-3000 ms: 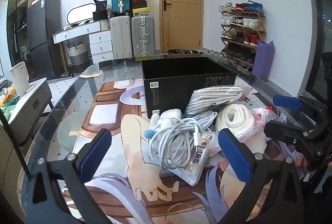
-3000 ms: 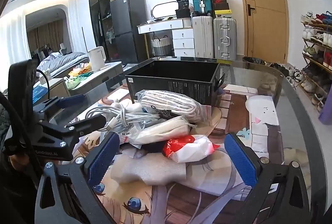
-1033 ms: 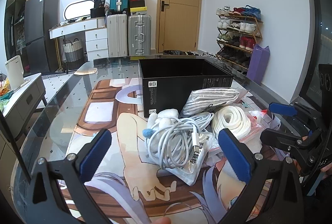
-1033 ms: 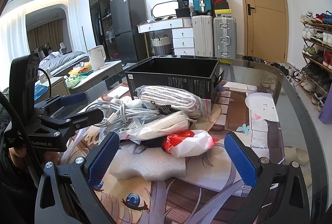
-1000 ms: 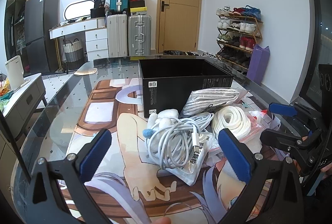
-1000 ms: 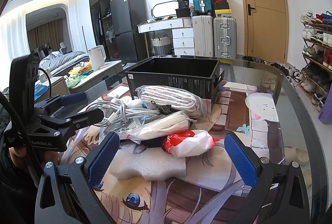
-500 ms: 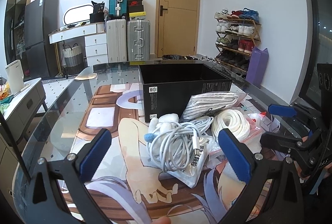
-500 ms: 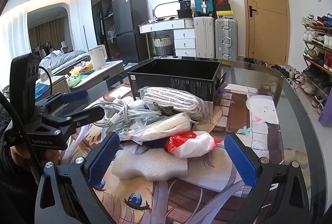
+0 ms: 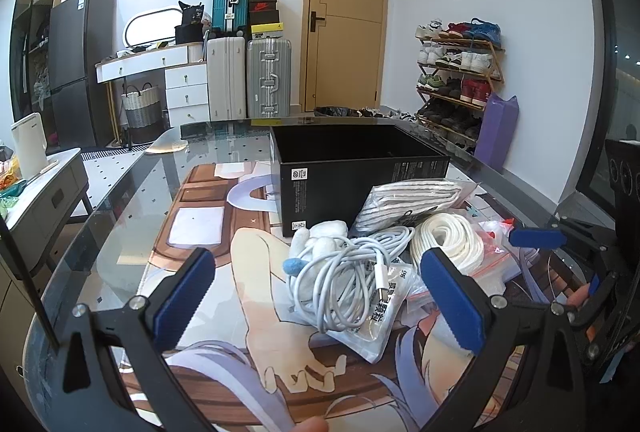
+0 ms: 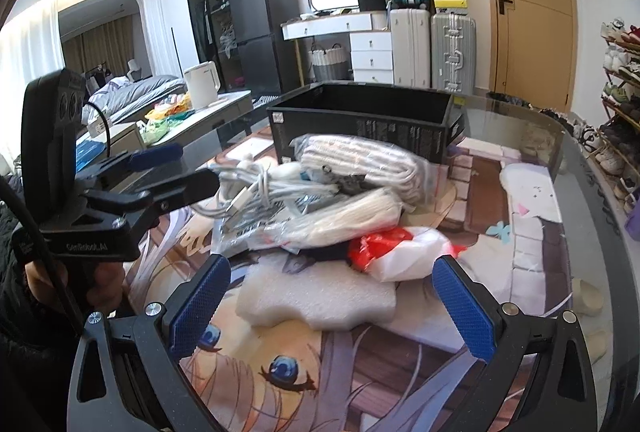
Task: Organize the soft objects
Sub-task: 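Move the right gripper down and grasp the white foam block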
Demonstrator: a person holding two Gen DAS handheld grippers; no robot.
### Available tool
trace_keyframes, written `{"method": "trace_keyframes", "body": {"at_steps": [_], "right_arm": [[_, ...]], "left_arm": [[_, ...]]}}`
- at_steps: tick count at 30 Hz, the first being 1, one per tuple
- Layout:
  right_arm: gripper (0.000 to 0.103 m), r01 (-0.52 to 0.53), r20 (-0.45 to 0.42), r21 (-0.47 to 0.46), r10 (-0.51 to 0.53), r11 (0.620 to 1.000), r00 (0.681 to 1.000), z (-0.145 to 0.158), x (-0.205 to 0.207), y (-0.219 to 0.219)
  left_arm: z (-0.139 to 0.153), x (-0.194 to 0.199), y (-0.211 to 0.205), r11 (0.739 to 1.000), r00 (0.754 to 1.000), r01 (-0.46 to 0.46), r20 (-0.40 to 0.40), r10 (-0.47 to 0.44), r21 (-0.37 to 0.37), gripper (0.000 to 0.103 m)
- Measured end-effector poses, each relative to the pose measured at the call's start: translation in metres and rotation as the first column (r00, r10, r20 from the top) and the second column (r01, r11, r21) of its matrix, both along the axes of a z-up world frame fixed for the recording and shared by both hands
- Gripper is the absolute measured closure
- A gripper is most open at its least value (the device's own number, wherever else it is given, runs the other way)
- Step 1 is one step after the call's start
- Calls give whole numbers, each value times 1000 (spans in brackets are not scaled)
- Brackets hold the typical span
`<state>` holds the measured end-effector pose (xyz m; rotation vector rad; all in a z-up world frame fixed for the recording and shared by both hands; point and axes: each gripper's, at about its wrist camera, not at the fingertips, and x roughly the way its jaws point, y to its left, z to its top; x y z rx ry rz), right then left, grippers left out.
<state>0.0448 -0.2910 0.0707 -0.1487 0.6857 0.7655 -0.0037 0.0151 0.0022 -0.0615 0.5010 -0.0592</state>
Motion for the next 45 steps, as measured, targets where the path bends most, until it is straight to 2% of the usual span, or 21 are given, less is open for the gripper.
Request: {"method": "trace_keyframes", "body": {"at_steps": [11, 23, 26, 27, 36, 45], "right_arm": [[1, -5, -64, -69, 1, 998, 998, -15, 0, 16], [1, -4, -53, -146, -4, 989, 999, -18, -1, 37], [5, -5, -45, -156, -2, 988, 999, -18, -3, 40], [9, -5, -42, -159, -1, 987, 999, -19, -2, 38], [12, -20, -9, -145, 19, 989, 1000, -12, -13, 28], [12, 3, 59, -92, 2, 996, 998, 13, -21, 2]], "left_arm": [[3, -1, 4, 1000, 1000, -22, 17, 22, 13, 0], [4, 5, 3, 999, 999, -37, 6, 37, 30, 0], [3, 5, 2, 999, 999, -34, 4, 34, 31, 0], [3, 5, 3, 999, 999, -34, 3, 34, 30, 0], [-1, 8, 4, 999, 999, -42, -21, 43, 29, 0], [-3, 10, 3, 998, 998, -43, -39, 45, 36, 0]]}}
